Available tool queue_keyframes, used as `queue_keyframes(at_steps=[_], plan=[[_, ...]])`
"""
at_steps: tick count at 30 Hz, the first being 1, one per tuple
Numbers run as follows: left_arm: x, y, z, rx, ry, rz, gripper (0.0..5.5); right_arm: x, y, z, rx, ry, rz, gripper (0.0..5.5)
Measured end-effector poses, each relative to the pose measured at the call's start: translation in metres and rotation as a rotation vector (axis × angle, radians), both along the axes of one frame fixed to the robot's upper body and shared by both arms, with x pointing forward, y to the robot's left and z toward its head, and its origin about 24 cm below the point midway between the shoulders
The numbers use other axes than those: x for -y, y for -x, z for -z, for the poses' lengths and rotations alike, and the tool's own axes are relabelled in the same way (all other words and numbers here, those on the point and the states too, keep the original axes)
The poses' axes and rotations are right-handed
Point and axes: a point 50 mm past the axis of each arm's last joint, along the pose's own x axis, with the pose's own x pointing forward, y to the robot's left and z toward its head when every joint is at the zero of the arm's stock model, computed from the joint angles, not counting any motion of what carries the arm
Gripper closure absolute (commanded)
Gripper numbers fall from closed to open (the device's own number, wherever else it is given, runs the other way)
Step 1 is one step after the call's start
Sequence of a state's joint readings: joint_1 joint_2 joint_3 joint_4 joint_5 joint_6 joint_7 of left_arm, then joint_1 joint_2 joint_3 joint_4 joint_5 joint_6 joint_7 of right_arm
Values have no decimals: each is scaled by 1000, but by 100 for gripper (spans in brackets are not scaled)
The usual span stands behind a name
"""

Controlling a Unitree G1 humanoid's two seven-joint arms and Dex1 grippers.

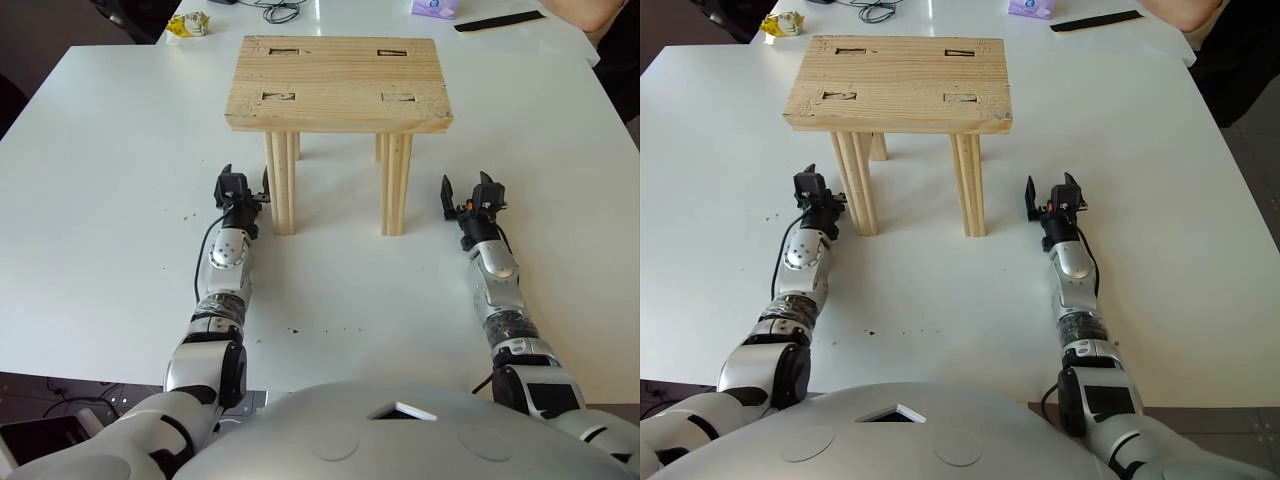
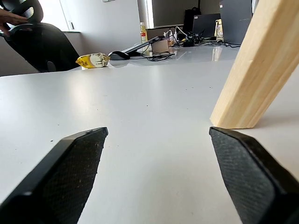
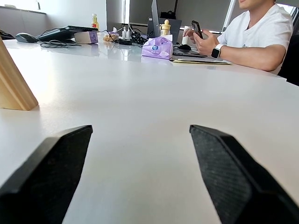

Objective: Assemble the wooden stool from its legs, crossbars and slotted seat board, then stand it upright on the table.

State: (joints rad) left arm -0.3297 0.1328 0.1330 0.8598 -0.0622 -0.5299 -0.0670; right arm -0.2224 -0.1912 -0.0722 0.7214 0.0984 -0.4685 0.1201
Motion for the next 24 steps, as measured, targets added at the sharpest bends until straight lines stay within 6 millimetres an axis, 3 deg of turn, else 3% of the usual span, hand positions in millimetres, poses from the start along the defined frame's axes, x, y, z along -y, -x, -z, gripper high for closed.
queue_keyframes(at_steps=[7, 24], plan=[[-4, 0, -3, 22, 84, 34, 146, 5, -5, -1, -8, 27, 10, 165], [-5, -2, -8, 44, 50, 18, 146, 13, -13, -2, -9, 65, 48, 165]])
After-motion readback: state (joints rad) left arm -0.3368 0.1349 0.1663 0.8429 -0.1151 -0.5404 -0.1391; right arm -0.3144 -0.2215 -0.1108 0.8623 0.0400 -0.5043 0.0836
